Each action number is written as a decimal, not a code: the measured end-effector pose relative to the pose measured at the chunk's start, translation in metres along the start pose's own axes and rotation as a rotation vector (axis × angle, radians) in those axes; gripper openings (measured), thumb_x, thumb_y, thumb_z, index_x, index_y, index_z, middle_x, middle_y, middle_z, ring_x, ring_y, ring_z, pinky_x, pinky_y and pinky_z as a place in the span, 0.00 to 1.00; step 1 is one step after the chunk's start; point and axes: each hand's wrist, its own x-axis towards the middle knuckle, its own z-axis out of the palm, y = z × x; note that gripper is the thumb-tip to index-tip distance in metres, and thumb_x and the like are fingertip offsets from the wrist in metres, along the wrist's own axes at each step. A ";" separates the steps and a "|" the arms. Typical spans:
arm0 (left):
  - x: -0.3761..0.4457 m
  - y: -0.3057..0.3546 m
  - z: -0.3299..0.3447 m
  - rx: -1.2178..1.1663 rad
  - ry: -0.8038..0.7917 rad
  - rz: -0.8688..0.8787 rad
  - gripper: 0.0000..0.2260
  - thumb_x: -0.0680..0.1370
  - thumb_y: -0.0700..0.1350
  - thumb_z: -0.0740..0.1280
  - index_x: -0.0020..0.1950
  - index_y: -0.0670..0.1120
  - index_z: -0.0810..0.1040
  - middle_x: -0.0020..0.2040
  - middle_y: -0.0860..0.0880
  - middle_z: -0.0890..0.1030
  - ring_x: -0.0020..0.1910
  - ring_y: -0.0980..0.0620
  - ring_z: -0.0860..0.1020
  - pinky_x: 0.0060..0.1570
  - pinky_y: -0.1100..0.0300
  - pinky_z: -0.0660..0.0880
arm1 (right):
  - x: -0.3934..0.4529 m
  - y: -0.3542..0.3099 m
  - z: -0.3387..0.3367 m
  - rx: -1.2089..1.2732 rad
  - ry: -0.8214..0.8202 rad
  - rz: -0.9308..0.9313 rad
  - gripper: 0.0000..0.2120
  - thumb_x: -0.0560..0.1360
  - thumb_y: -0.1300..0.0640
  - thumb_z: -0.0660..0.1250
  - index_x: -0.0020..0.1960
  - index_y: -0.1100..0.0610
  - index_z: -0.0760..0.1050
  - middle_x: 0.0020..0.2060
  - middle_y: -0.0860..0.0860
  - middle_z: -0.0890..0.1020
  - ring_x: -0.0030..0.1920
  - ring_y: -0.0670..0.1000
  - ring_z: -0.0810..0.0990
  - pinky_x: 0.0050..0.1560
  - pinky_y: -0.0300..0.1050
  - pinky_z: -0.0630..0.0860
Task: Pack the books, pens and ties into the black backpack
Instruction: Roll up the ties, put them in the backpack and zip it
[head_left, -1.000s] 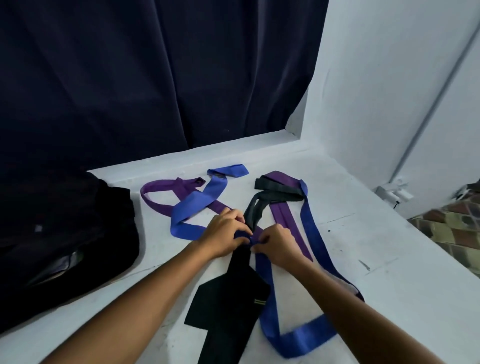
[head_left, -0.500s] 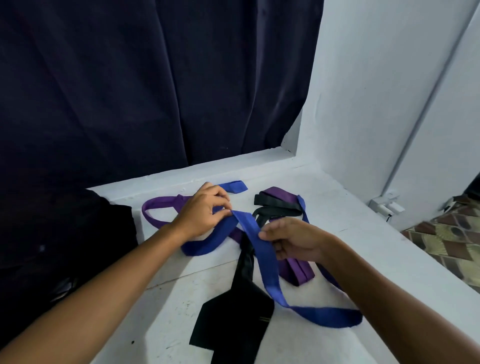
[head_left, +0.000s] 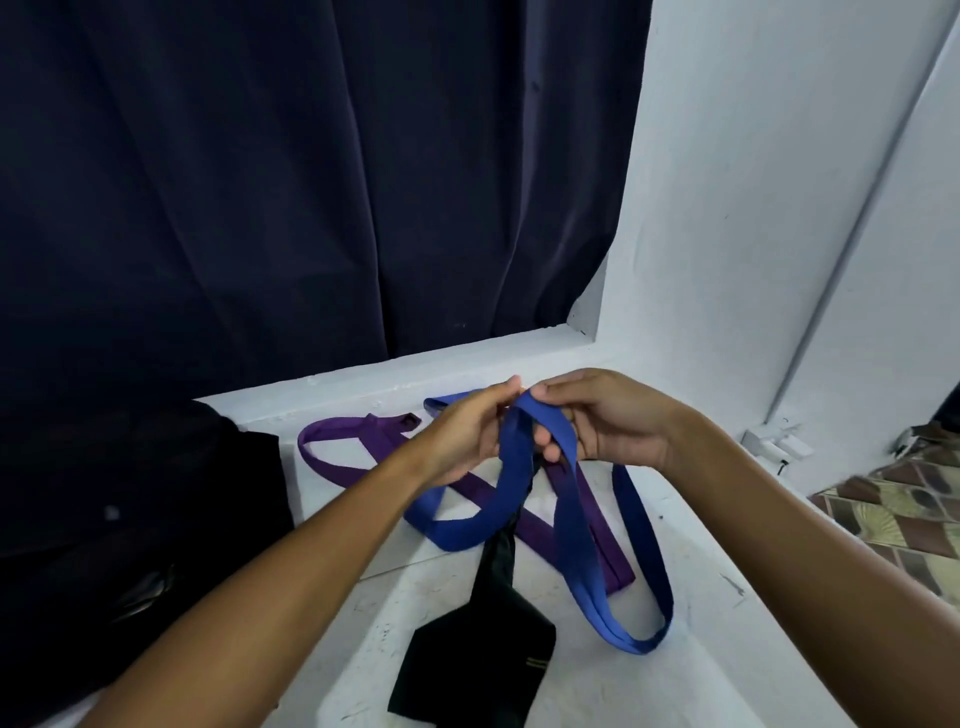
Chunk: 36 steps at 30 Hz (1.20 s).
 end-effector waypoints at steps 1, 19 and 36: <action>0.003 -0.001 0.006 -0.010 0.020 -0.001 0.22 0.84 0.55 0.54 0.39 0.46 0.80 0.34 0.46 0.78 0.36 0.47 0.76 0.45 0.56 0.75 | -0.002 -0.003 0.002 -0.032 0.001 0.000 0.12 0.80 0.59 0.60 0.46 0.65 0.79 0.32 0.58 0.82 0.29 0.52 0.81 0.34 0.44 0.80; -0.022 -0.021 -0.075 0.652 0.290 0.017 0.11 0.69 0.58 0.73 0.43 0.52 0.82 0.45 0.54 0.84 0.48 0.58 0.80 0.55 0.56 0.75 | -0.035 0.010 -0.020 -0.090 -0.009 -0.049 0.07 0.71 0.60 0.67 0.39 0.62 0.83 0.25 0.56 0.79 0.23 0.50 0.78 0.27 0.39 0.76; -0.016 -0.013 -0.078 0.318 0.366 -0.027 0.20 0.79 0.51 0.65 0.49 0.31 0.75 0.33 0.49 0.69 0.28 0.56 0.63 0.29 0.65 0.62 | -0.037 0.010 -0.017 -0.304 -0.051 0.076 0.09 0.73 0.59 0.66 0.40 0.65 0.78 0.25 0.57 0.79 0.24 0.53 0.77 0.29 0.40 0.75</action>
